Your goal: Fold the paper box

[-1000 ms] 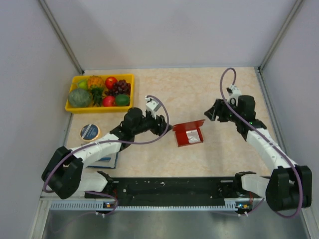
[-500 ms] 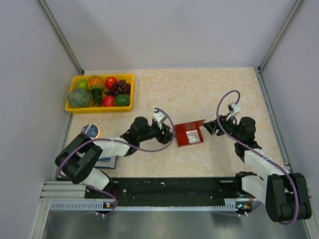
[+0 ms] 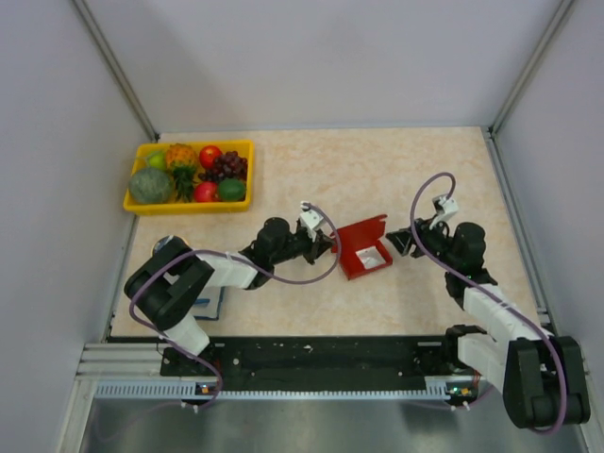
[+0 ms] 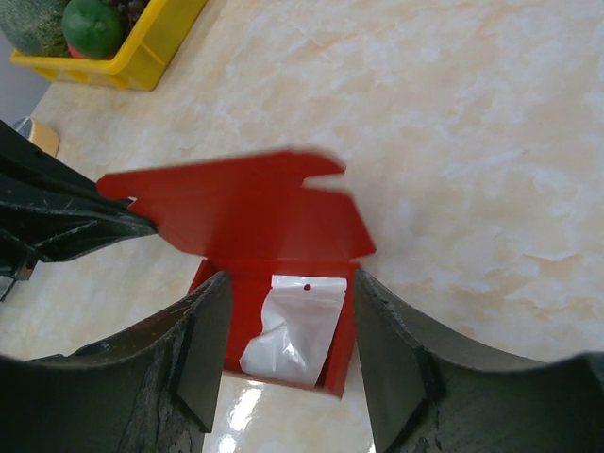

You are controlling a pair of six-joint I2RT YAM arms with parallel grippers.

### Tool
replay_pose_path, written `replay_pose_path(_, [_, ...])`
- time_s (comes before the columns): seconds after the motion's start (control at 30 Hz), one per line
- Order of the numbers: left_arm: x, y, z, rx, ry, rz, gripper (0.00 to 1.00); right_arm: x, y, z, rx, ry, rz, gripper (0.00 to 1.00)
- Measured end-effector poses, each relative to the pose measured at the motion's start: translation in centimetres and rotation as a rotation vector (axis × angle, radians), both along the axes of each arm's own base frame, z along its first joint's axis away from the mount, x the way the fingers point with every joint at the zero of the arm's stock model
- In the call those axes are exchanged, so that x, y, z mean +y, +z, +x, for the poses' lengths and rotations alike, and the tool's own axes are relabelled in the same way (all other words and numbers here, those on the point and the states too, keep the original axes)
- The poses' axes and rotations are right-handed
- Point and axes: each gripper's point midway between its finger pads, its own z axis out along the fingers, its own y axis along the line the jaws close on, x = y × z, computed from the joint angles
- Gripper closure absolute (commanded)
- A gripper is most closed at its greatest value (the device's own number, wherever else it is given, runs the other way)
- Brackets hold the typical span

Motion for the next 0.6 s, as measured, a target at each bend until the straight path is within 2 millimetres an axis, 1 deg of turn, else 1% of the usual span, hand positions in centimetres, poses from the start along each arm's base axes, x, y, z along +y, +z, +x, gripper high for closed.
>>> replay_pose_path(0.03, [-0.1,0.1,0.0,-0.01,-0.005,0.0,1.0,0.0,-0.1,-0.1,0.008,0.002,0.002,0.46])
replay_pose_path(0.17, [-0.1,0.2,-0.1,-0.041,-0.035,0.014,1.0,0.5,-0.4,-0.7,0.04,0.015,0.005,0.47])
replay_pose_path(0.27, [0.4,0.2,-0.3,-0.054,-0.061,0.041,1.0,1.6,-0.5,-1.3,0.057,0.05,-0.028,0.47])
replay_pose_path(0.33, [1.5,0.8,-0.7,-0.077,-0.072,0.057,1.0,2.5,-0.2,-1.5,0.054,0.083,-0.054,0.47])
replay_pose_path(0.4, [2.6,1.4,-1.0,-0.104,-0.085,0.074,1.0,2.9,-0.2,-1.2,0.055,0.106,-0.071,0.47])
replay_pose_path(0.5, [4.3,2.7,-1.4,-0.128,-0.11,0.082,1.0,3.4,-1.2,-0.4,0.087,0.14,-0.089,0.45])
replay_pose_path(0.6, [5.8,4.1,-1.5,-0.151,-0.131,0.066,1.0,4.1,-2.0,-0.4,0.089,0.189,-0.083,0.44])
